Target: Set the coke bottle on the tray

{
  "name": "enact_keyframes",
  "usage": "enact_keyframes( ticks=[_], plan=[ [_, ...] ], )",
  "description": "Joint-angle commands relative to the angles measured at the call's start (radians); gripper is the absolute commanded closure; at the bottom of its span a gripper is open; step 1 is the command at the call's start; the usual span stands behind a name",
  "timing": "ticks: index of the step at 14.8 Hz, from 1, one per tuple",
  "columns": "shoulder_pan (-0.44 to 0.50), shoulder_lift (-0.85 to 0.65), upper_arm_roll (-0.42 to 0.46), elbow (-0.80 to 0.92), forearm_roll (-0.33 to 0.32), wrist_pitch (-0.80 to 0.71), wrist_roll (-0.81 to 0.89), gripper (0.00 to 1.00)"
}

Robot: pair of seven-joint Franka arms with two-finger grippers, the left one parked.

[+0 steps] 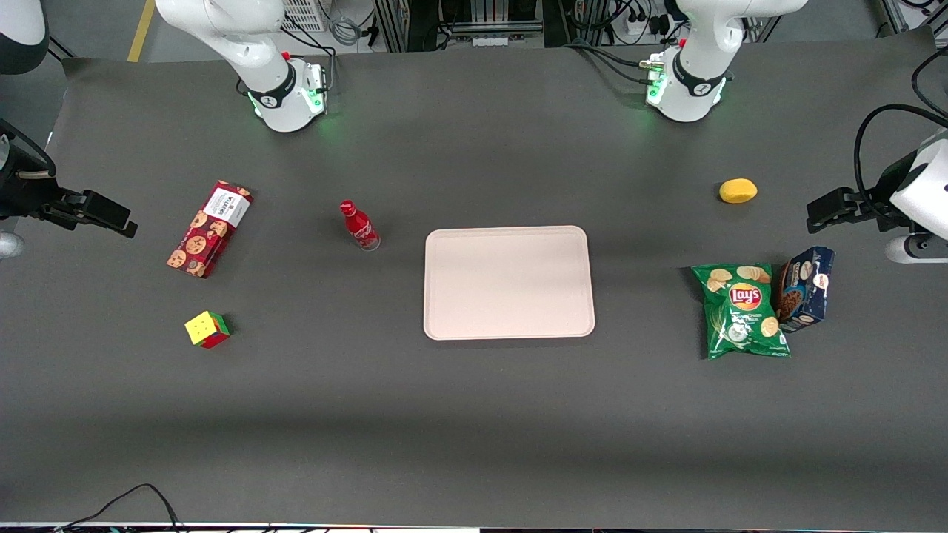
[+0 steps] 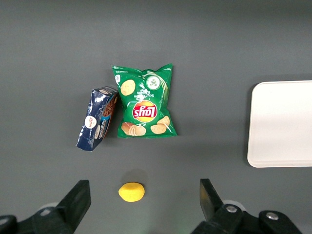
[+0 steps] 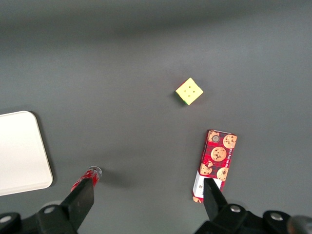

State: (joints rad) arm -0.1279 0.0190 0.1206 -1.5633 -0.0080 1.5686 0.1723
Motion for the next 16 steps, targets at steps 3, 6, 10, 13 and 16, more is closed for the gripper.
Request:
enact_keyframes(
  ticks=[3, 6, 10, 13, 16],
  plan=[
    [-0.001, 0.007, 0.001, 0.015, -0.020, -0.004, -0.007, 0.00],
    [0.001, 0.009, 0.001, 0.014, -0.020, -0.004, -0.007, 0.00],
    [0.004, 0.007, 0.001, 0.012, -0.018, -0.007, -0.008, 0.00],
    [0.023, 0.003, 0.004, 0.012, -0.015, -0.015, -0.007, 0.00],
    [0.118, -0.011, 0.004, 0.012, -0.006, -0.035, 0.004, 0.00]
  ],
)
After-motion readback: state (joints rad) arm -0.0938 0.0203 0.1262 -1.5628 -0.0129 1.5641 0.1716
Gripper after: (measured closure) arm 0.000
